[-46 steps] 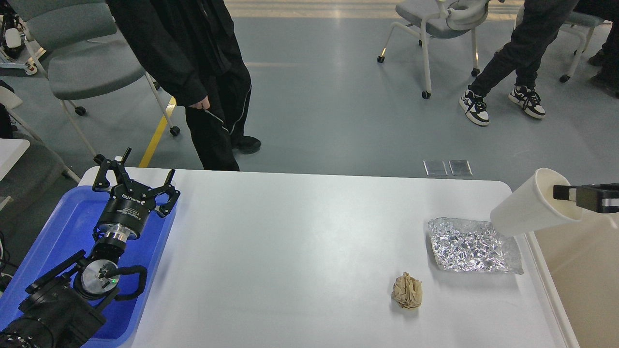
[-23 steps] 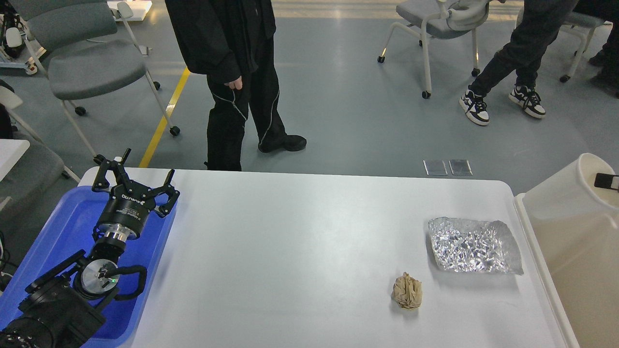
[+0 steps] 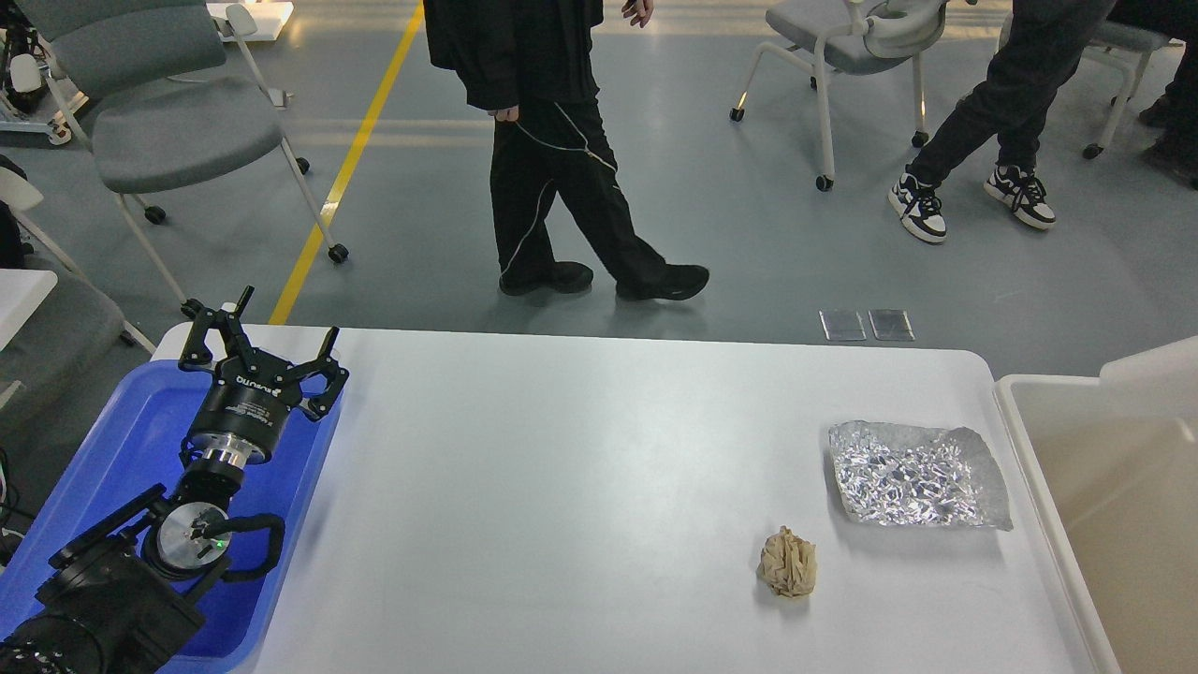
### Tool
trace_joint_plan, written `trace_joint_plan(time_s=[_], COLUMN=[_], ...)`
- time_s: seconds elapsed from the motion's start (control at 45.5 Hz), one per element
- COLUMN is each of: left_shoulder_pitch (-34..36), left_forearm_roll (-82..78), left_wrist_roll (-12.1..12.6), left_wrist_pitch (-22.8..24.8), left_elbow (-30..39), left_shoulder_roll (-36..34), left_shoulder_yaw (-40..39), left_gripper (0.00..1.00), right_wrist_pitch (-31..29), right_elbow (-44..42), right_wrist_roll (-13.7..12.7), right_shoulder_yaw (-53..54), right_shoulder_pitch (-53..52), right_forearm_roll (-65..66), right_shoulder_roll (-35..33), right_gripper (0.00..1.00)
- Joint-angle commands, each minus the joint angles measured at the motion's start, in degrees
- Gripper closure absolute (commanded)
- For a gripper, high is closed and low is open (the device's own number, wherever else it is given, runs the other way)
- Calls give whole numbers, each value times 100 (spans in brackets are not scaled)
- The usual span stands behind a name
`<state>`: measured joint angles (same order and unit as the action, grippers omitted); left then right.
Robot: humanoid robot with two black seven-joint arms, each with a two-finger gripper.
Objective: Tidy desktop
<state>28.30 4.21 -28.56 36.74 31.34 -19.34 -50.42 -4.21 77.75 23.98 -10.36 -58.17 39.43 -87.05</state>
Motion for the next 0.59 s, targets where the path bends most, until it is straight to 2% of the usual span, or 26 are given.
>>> trace_joint_plan(time_s=[0.0, 0.22, 0.374, 0.571], left_shoulder_pitch=[0, 0, 0, 0], left_forearm_roll=[1, 1, 9, 1], left_wrist_roll=[0, 0, 0, 0], left_wrist_pitch=[0, 0, 0, 0], left_elbow=[4, 4, -5, 4], left_shoulder_roll=[0, 0, 0, 0], left_shoulder_yaw=[5, 5, 5, -3], left_gripper=[0, 0, 0, 0], right_wrist_pitch=[368, 544, 404, -53], right_elbow=[-629, -1674, -2755, -3968], right_wrist_roll=[98, 212, 212, 159], right_shoulder_yaw=[-432, -335, -291, -98], right_shoulder_pitch=[542, 1422, 1922, 2467], right_forearm_roll=[-1639, -2694, -3608, -4285], right_shoulder_roll=[592, 1488, 2192, 2956], right_gripper=[100, 100, 100, 100])
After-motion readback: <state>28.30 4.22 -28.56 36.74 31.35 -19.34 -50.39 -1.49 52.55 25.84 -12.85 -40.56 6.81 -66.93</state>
